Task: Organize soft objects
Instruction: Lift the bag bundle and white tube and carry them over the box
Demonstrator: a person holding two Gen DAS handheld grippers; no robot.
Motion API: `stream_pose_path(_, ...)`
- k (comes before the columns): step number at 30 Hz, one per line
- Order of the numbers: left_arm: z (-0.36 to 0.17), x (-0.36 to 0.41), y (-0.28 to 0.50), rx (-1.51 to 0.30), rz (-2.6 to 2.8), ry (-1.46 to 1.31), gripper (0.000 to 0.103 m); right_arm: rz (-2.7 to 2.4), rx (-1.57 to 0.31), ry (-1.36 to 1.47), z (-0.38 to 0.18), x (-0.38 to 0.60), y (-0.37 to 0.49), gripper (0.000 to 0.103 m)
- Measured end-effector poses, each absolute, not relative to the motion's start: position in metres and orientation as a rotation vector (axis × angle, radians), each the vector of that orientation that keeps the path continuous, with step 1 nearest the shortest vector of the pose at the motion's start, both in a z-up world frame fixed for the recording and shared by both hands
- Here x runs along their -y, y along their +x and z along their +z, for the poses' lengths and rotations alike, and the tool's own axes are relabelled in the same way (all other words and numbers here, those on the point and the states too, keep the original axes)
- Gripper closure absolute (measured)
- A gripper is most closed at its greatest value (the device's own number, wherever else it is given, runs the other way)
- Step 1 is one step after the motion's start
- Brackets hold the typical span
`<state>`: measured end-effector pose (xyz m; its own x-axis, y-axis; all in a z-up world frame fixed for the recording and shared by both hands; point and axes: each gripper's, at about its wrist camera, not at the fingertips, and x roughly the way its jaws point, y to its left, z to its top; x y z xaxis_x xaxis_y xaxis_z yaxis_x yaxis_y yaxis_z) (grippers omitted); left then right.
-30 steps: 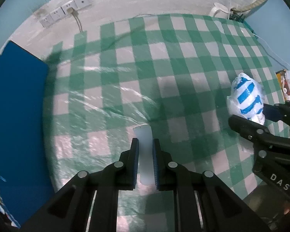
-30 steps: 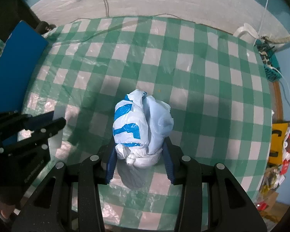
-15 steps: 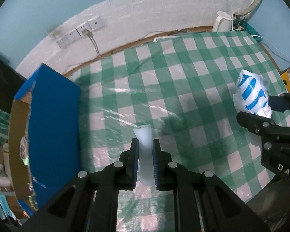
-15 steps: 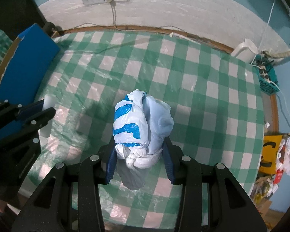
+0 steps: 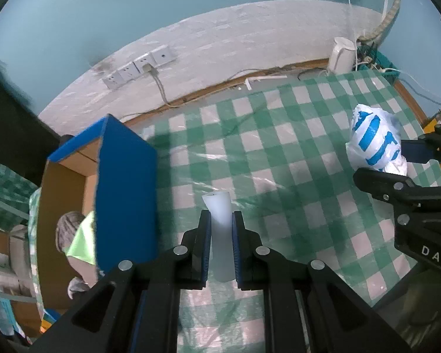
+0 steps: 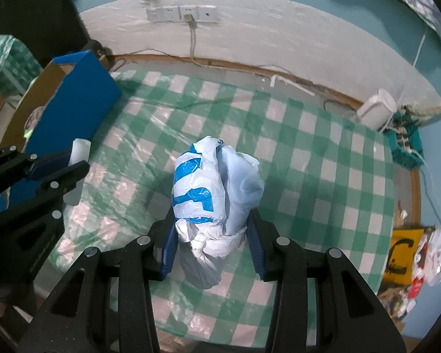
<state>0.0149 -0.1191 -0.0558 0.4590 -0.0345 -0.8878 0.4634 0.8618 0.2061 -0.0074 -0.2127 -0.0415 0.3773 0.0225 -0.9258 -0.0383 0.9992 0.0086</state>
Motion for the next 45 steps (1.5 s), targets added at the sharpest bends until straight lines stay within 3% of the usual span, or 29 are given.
stream_pose_path(27, -0.002, 0.018, 0.040, -0.970, -0.183, 0.286, 0.090, 0.213, -1.105, -0.084, 0.001, 0.119, 0.034, 0.061)
stream_pose_path(45, -0.007, -0.062, 0.047, -1.000, -0.060, 0.196, 0.090, 0.336, -1.090, -0.162, 0.011, 0.034, 0.058, 0.061)
